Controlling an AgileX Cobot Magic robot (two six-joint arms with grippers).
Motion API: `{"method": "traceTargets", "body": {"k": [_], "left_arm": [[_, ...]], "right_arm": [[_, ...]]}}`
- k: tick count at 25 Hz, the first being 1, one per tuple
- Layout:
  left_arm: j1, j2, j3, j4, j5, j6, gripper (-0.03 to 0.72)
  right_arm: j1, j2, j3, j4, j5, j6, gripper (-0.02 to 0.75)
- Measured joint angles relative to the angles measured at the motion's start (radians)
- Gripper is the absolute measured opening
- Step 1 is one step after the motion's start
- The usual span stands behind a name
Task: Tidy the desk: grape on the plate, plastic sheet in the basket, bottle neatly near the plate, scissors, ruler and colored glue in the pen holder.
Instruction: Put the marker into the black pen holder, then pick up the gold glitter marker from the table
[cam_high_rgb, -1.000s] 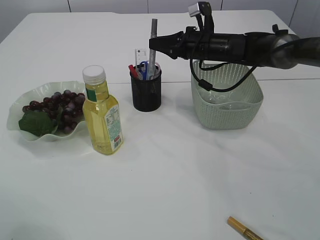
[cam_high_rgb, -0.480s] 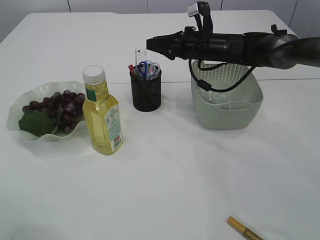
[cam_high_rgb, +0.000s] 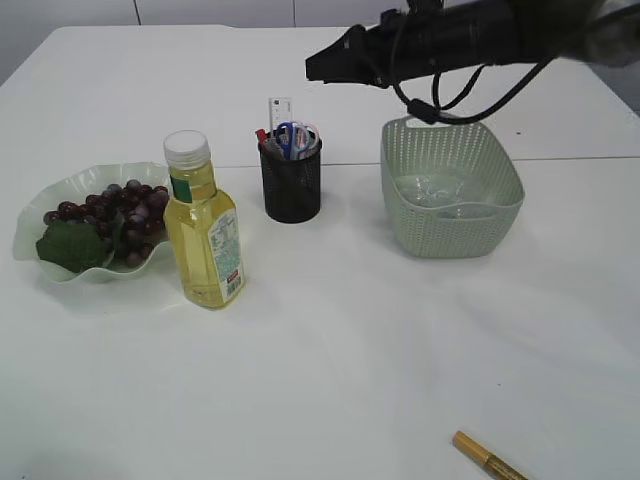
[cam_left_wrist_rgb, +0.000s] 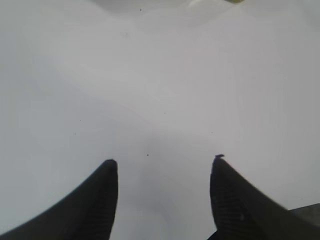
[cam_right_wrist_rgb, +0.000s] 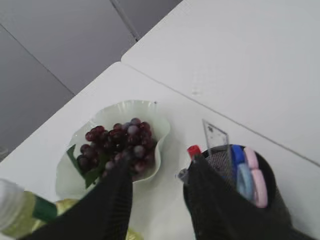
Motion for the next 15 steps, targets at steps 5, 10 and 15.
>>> {"method": "traceTargets", "body": {"k": [5,10,15], "left_arm": [[0.000,0.000,0.000,0.000,0.000,0.000,0.433],[0.000,0.000,0.000,0.000,0.000,0.000,0.433],[0.000,0.000,0.000,0.000,-0.002,0.000,0.433]], "right_arm": [[0.000,-0.112,0.000,-0.130,0.148,0.185,0.276],[0.000,-0.230,0.042,-0.283,0.267,0.327,0.275],[0.000,-0.325,0.130,-0.471,0.281,0.540,0.271]]}}
